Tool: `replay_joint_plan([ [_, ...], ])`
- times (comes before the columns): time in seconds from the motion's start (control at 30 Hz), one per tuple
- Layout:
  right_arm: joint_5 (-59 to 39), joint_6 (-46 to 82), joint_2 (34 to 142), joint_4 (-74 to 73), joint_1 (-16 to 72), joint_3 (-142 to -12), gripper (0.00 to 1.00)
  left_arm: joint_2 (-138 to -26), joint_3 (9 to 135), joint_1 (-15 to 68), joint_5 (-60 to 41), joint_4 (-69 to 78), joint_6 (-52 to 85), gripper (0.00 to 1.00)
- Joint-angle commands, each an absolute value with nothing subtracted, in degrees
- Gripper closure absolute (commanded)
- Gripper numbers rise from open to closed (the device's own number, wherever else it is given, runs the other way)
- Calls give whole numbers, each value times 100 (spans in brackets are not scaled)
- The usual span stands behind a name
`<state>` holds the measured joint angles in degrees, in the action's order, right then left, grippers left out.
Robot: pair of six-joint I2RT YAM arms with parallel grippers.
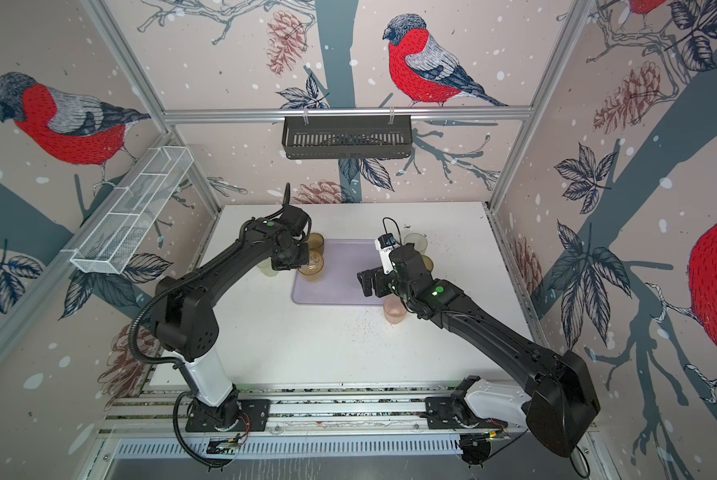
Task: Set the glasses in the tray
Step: 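Lower the yellow glass onto the tray beside the amber glass with left gripper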
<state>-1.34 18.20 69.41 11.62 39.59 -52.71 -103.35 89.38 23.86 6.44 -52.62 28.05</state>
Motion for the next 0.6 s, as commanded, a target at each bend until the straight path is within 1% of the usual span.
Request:
replay_joint_plan([
  [0.0, -98, 1906, 6998, 971, 3999, -5345, 1, -10259, 8866, 2329, 721, -5090, 2754, 100],
  [0.57, -119, 1898, 7154, 952, 4174, -5511, 0, -10288, 8565, 2259, 634, -4831, 2752, 100],
])
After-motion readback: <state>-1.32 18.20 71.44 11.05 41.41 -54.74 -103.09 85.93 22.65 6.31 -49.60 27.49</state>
